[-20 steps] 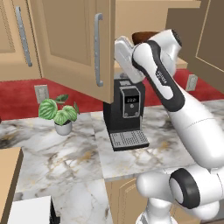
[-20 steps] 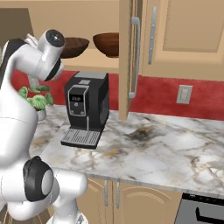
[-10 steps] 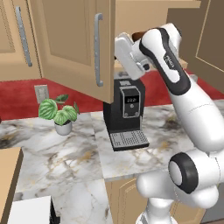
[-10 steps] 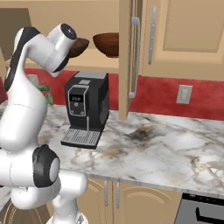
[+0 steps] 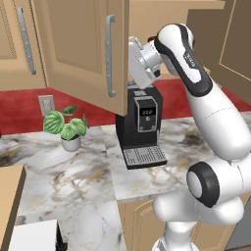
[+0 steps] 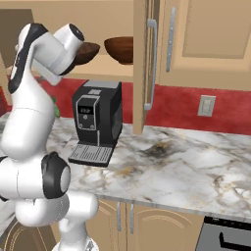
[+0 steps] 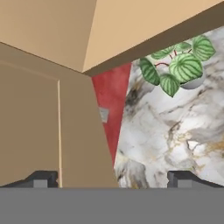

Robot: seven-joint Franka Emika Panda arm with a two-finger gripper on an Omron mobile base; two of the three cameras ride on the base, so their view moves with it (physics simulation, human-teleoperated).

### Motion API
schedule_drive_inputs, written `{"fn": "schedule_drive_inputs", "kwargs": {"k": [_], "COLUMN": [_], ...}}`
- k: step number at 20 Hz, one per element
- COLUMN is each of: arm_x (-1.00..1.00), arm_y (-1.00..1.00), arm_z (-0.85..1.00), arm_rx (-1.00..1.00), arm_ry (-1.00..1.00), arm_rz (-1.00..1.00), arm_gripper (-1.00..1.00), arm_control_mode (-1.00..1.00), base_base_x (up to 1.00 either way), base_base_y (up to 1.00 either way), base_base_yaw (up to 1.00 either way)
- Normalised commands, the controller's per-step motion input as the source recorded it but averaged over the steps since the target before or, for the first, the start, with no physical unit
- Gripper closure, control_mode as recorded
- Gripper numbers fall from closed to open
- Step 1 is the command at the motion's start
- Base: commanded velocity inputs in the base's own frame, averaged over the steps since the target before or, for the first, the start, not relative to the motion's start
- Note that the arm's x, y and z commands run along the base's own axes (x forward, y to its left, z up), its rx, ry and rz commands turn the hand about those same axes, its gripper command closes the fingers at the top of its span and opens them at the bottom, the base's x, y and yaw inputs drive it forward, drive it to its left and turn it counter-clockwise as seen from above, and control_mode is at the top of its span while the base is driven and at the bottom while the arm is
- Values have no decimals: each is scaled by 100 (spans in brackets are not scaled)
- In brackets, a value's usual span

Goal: Move the bowls from the cabinet to the plates on the dining table.

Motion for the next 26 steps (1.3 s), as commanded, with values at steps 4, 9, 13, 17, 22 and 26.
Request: {"fn": "schedule_drive_inputs", "kwargs": {"k": [4, 9, 13, 17, 22, 26], "arm_x": [2, -7, -27, -49, -71, -73], "arm_y": [9, 28, 52, 60, 70, 72], "arm_z": [0, 0, 0, 0, 0, 0], "arm_rx": [0, 1, 3, 2, 1, 0], "arm_ry": [0, -3, -8, -9, -11, -11], "arm_rz": [2, 0, 3, 2, 5, 8], "arm_gripper": [-100, -100, -100, -100, -100, -100], "arm_control_mode": [-100, -100, -100, -100, -100, -100], "base_base_x": [0, 0, 0, 0, 0, 0], "base_base_y": [0, 0, 0, 0, 0, 0], "base_base_yaw": [0, 0, 0, 0, 0, 0]}}
